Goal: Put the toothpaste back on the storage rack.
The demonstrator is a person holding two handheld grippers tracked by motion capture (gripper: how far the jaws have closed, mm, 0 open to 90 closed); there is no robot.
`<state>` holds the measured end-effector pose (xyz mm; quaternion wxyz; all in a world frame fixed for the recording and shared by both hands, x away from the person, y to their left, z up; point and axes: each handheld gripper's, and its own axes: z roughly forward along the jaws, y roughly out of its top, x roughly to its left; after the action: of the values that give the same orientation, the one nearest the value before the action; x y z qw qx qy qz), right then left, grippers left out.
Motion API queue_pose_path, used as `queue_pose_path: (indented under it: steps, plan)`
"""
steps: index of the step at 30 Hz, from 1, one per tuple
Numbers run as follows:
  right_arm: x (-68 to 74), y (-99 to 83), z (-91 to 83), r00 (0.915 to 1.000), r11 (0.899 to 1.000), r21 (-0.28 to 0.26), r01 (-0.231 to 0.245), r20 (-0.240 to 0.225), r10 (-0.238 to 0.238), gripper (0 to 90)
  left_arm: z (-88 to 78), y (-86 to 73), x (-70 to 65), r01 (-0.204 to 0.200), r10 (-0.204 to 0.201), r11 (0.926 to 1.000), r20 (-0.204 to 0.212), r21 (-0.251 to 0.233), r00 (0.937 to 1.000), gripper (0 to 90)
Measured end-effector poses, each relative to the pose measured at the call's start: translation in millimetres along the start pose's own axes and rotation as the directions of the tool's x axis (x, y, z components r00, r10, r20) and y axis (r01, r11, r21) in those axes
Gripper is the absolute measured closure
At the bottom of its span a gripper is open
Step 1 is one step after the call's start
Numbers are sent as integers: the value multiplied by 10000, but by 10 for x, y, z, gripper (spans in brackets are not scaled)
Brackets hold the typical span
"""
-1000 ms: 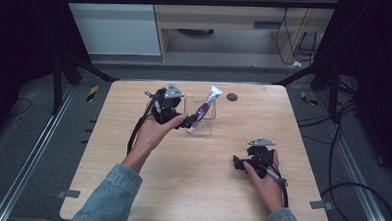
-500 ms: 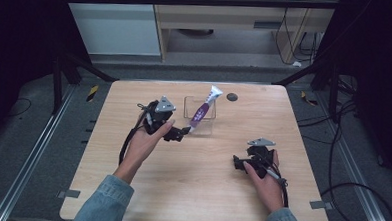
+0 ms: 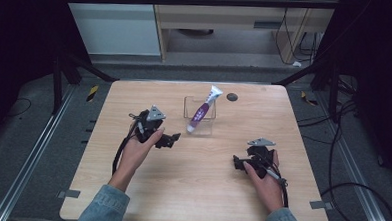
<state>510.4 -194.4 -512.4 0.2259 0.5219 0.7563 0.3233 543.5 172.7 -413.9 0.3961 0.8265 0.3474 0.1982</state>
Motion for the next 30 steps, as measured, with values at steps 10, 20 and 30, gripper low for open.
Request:
queue_pose_path:
  steps: [10,20,30]
  plan:
    - [3,-2,-2,10000,10000,12,-27,30,27,6,-29,-425,177,906,-889,9955,-581,278,9943,68]
    - [3,-2,-2,10000,10000,14,-31,28,31,6,-85,-757,394,1454,-1271,9809,-1398,1291,9820,66]
    - [3,-2,-2,10000,10000,13,-30,29,30,6,-89,-1022,577,1663,-1252,9648,-2003,2035,9717,62]
